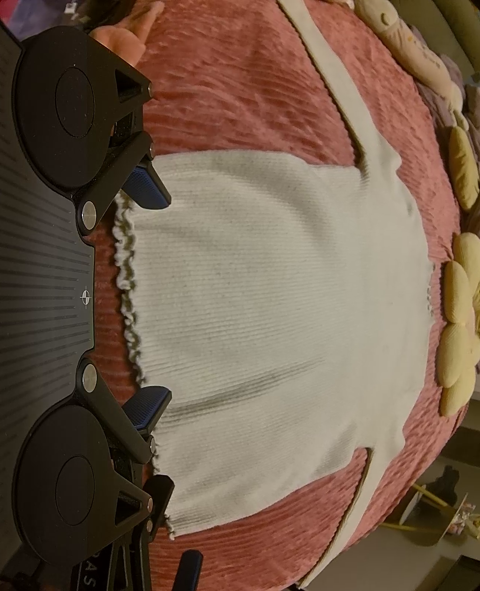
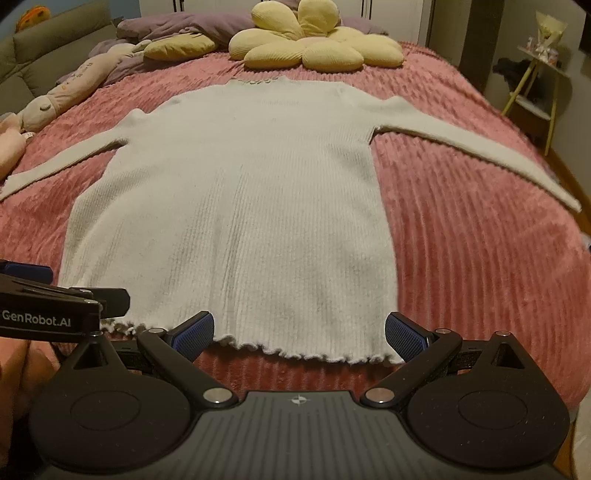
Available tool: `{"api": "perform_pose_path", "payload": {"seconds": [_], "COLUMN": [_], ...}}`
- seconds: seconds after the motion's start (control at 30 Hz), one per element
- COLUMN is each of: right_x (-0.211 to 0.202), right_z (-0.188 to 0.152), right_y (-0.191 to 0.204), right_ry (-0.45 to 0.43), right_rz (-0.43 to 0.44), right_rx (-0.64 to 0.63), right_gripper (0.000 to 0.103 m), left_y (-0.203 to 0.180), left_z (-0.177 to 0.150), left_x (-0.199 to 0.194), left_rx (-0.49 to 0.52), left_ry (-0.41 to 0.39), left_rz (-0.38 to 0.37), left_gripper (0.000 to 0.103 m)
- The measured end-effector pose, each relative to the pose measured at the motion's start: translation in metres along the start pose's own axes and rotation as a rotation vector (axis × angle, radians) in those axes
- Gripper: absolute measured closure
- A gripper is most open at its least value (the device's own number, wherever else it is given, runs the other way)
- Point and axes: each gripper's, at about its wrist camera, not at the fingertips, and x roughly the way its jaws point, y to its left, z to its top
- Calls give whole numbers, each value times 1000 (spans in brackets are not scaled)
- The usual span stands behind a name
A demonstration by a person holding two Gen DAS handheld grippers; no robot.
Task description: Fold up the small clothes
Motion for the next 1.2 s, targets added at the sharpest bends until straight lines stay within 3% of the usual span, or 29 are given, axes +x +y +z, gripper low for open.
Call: {"api": "perform_pose_path", "payload": {"seconds": [0.33,0.6,0.83,0.97,1.1,1.13,1.2], "right_x": [1,-1,17,28,34,38,46], "right_z": [0,1,14,30,52,57,66], "right_y": [-9,-28,-57,-93,-166,-191,-239], "right_ry": [-29,-170,-118,-150,-324,-359,-407], "right_rz": [58,111,226,255,165,147,96], "right_rx": [46,115,235,356,566,644,791], "right_gripper": [4,4,4,4,4,6,21], "left_y": [-2,-2,-5,-6,-3,-2,-2], "left_z": [3,12,26,48,85,95,116], "left_x": [7,13,25,31,50,56,69], "left_rx": [3,0,9,31,24,18,21], "left_ry": [11,9,31,-23,-92,-112,-162], "left_rz": [1,13,11,20,38,52,83], "left_gripper": [0,0,0,0,0,0,0]}}
